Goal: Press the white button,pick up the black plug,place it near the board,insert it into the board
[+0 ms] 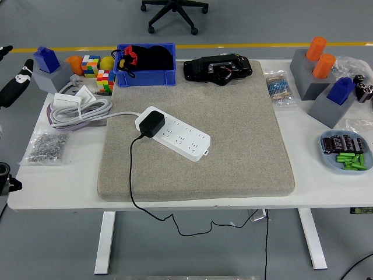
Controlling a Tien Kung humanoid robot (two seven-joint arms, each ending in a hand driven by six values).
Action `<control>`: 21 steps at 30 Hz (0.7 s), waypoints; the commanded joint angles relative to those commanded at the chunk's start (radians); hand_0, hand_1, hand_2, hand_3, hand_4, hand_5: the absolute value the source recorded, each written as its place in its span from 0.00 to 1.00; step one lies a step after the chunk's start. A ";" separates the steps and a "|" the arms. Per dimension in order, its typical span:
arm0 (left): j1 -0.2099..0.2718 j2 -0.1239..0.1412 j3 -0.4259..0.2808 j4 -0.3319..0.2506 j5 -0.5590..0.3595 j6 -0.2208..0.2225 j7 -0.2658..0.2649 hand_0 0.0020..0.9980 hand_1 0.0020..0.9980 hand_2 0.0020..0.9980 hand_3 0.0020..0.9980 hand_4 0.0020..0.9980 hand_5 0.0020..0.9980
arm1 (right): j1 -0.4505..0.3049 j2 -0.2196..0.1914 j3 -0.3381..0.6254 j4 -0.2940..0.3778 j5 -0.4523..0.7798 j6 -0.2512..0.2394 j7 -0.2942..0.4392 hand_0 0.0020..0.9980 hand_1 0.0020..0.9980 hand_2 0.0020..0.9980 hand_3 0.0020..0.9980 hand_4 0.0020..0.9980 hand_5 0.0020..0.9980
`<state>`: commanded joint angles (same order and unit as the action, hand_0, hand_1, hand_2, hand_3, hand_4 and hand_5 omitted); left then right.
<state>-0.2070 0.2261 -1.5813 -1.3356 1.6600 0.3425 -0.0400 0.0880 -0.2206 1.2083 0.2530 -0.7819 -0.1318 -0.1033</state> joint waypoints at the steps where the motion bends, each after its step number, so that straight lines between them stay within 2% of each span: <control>1: -0.001 0.000 -0.001 -0.001 0.000 0.000 0.000 0.93 0.92 0.86 0.79 0.77 0.55 | 0.001 -0.001 0.001 0.001 -0.001 0.000 0.000 0.64 0.57 0.59 0.54 0.64 0.32; 10: -0.017 0.002 -0.004 -0.001 -0.002 -0.007 0.002 0.92 0.92 0.86 0.79 0.77 0.55 | 0.019 -0.005 -0.010 -0.003 0.006 0.004 -0.004 0.64 0.57 0.59 0.54 0.64 0.32; 13: -0.026 0.007 0.006 0.001 -0.002 -0.007 0.003 0.92 0.92 0.86 0.79 0.77 0.55 | 0.029 -0.013 -0.029 0.000 0.009 0.005 -0.004 0.64 0.57 0.56 0.54 0.64 0.32; 21: -0.008 0.010 0.026 -0.004 -0.003 -0.010 0.004 0.92 0.92 0.86 0.79 0.77 0.54 | -0.002 -0.016 -0.018 0.003 0.003 0.002 -0.003 0.64 0.57 0.58 0.54 0.64 0.32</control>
<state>-0.2147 0.2357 -1.5549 -1.3400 1.6567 0.3330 -0.0359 0.0862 -0.2369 1.1899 0.2565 -0.7789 -0.1299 -0.1059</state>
